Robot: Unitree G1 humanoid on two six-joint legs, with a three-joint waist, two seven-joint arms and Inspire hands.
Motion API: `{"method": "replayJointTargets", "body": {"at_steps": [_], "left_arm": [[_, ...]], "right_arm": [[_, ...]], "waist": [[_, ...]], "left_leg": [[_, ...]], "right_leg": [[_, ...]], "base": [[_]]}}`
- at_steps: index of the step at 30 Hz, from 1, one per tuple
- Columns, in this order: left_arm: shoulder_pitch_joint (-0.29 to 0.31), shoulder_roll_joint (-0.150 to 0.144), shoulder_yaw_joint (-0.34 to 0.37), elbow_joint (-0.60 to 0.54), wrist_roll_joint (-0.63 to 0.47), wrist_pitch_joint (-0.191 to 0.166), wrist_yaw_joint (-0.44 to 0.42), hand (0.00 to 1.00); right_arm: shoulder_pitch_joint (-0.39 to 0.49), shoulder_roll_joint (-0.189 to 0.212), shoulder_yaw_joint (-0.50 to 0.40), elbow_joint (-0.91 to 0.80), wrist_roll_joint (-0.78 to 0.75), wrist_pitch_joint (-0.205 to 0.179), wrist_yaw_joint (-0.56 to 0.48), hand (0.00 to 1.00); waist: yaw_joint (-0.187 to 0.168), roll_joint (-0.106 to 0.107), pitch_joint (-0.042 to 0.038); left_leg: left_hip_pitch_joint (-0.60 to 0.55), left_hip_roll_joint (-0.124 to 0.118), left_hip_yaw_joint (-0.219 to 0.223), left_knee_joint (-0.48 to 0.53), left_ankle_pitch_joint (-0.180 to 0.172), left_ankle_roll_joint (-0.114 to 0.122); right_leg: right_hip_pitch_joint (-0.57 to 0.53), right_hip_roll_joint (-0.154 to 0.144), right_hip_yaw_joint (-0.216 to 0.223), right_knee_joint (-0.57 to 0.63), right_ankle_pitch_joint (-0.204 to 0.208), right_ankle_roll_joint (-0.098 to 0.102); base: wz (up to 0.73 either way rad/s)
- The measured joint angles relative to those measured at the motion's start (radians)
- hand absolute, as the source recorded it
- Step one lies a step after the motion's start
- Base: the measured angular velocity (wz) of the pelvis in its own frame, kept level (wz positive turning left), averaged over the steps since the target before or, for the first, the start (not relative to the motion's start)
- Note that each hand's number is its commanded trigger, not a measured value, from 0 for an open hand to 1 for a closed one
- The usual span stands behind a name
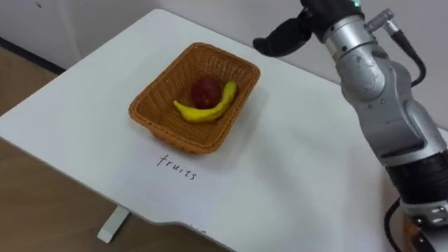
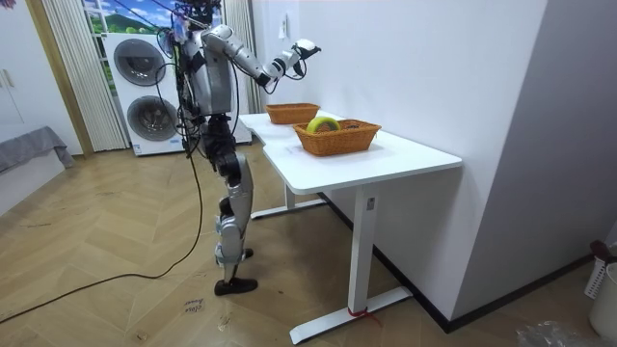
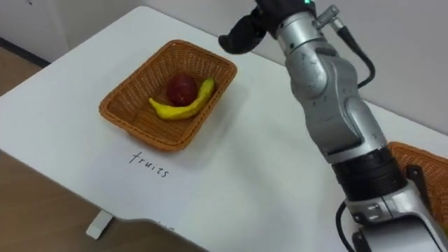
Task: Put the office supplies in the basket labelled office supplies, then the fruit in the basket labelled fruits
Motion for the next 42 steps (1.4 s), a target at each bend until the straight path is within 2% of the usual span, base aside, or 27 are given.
{"method": "replayJointTargets", "body": {"at_steps": [3, 4, 7, 8, 12, 14, 17, 18, 20, 25, 30, 34, 39, 42], "left_arm": [[-0.012, -0.01, 0.0, 0.0, -0.012, -0.003, 0.0, 0.0], [-0.016, -0.016, 0.001, -0.001, -0.017, -0.005, -0.001, 0.0], [-0.029, -0.032, 0.01, 0.001, -0.018, -0.005, -0.006, 0.0], [-0.028, -0.037, 0.01, 0.003, -0.019, -0.005, -0.006, 0.0], [-0.026, -0.039, 0.009, 0.002, -0.054, -0.013, -0.006, 0.0], [-0.026, -0.04, 0.011, 0.002, -0.055, -0.036, -0.005, 0.0], [-0.02, -0.041, 0.012, 0.003, -0.055, -0.059, -0.005, 0.0], [-0.015, -0.04, 0.012, 0.004, -0.055, -0.066, -0.005, 0.0], [-0.004, -0.039, 0.012, 0.031, -0.058, -0.087, -0.004, 0.0], [0.038, -0.039, 0.013, 0.042, -0.092, -0.102, -0.004, 0.0], [0.083, -0.039, 0.02, 0.04, -0.094, -0.11, -0.006, 0.0], [0.103, -0.038, 0.021, 0.065, -0.096, -0.112, -0.004, 0.0], [0.122, -0.037, 0.022, 0.064, -0.096, -0.112, 0.016, 0.0], [0.121, -0.037, 0.034, 0.063, -0.096, -0.111, 0.021, 0.0]], "right_arm": [[0.001, -0.003, -0.052, -0.028, -0.003, -0.007, -0.032, 0.0], [0.005, -0.004, -0.075, -0.053, -0.003, -0.007, -0.038, 0.0], [0.026, -0.012, -0.137, -0.122, -0.011, -0.008, -0.06, 0.0], [0.038, -0.014, -0.158, -0.136, -0.009, -0.007, -0.065, 0.0], [0.087, -0.038, -0.209, -0.154, 0.03, -0.008, -0.087, 0.0], [0.126, -0.045, -0.262, -0.157, 0.048, -0.014, -0.109, 0.0], [0.195, -0.051, -0.356, -0.162, 0.124, -0.019, -0.142, 0.0], [0.207, -0.052, -0.371, -0.163, 0.135, -0.02, -0.153, 0.0], [0.257, -0.053, -0.431, -0.162, 0.166, -0.033, -0.207, 0.0], [0.4, -0.053, -0.528, -0.162, 0.23, -0.07, -0.322, 0.0], [0.489, -0.052, -0.61, -0.161, 0.309, -0.075, -0.422, 0.0], [0.579, -0.033, -0.67, -0.153, 0.338, -0.099, -0.515, 0.0], [0.695, 0.019, -0.691, -0.132, 0.395, -0.116, -0.623, 0.0], [0.761, 0.067, -0.705, -0.095, 0.431, -0.133, -0.69, 0.0]], "waist": [[-0.033, 0.021, -0.0024], [-0.052, 0.028, -0.0056], [-0.091, 0.048, -0.0036], [-0.102, 0.054, -0.0058], [-0.144, 0.054, -0.0069], [-0.176, 0.052, -0.0073], [-0.188, 0.052, -0.0077], [-0.193, 0.052, -0.0077], [-0.228, 0.053, -0.0069], [-0.265, 0.058, -0.0094], [-0.293, 0.063, -0.0114], [-0.317, 0.066, -0.0117], [-0.322, 0.069, -0.0096], [-0.323, 0.073, -0.0077]], "left_leg": [[0.021, 0.003, 0.02, -0.017, 0.0, 0.0], [0.024, 0.003, 0.026, -0.021, 0.0, 0.001], [0.033, 0.006, 0.044, -0.032, 0.0, 0.002], [0.043, 0.009, 0.056, -0.042, 0.0, 0.002], [0.068, 0.021, 0.095, -0.054, -0.001, 0.002], [0.078, 0.025, 0.114, -0.061, -0.003, 0.001], [0.092, 0.034, 0.154, -0.069, -0.005, 0.001], [0.095, 0.035, 0.16, -0.069, -0.005, 0.001], [0.106, 0.036, 0.172, -0.072, -0.007, 0.0], [0.135, 0.043, 0.191, -0.081, -0.018, -0.003], [0.136, 0.053, 0.215, -0.078, -0.022, -0.009], [0.148, 0.057, 0.216, -0.077, -0.025, -0.012], [0.154, 0.057, 0.221, -0.078, -0.028, -0.013], [0.152, 0.056, 0.222, -0.078, -0.028, -0.012]], "right_leg": [[0.004, 0.0, 0.014, 0.0, 0.0, 0.0], [0.002, 0.0, 0.019, 0.0, 0.0, 0.0], [-0.001, 0.0, 0.035, 0.0, 0.0, 0.0], [0.0, 0.002, 0.05, 0.0, 0.0, 0.0], [0.005, 0.01, 0.086, 0.001, 0.0, 0.0], [0.002, 0.013, 0.109, 0.001, 0.0, 0.0], [-0.005, 0.015, 0.135, 0.006, 0.0, 0.0], [-0.006, 0.015, 0.139, 0.009, 0.0, 0.0], [-0.005, 0.018, 0.142, 0.017, 0.0, 0.0], [0.008, 0.028, 0.165, 0.018, 0.002, -0.003], [0.005, 0.036, 0.17, 0.019, 0.005, -0.008], [0.02, 0.04, 0.17, 0.014, 0.006, -0.01], [0.02, 0.042, 0.18, 0.014, 0.006, -0.01], [0.02, 0.041, 0.18, 0.012, 0.005, -0.009]], "base": [[-0.19], [-0.16], [-0.18], [-0.31], [-0.28], [-0.25], [-0.35], [-0.32], [-0.17], [-0.18], [-0.14], [-0.01], [-0.05], [0.0]]}}
